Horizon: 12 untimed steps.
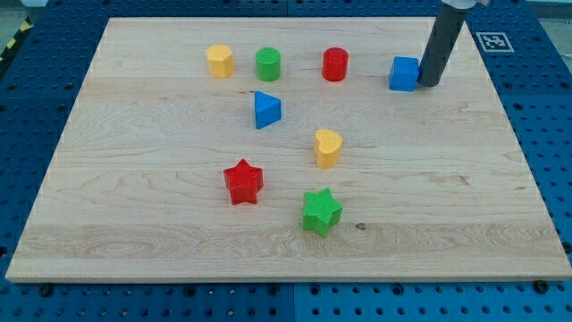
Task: Move the blue cube right to the red circle to form a horizontal line
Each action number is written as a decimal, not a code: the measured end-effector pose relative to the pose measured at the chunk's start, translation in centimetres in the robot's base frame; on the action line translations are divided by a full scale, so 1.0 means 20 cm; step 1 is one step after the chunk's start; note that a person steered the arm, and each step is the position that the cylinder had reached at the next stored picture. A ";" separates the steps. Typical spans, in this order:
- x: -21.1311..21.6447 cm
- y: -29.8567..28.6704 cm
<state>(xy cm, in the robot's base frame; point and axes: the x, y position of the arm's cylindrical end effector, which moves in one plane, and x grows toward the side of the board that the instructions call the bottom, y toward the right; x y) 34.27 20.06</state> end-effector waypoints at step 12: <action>0.03 -0.40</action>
<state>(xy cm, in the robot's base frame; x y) 34.97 11.96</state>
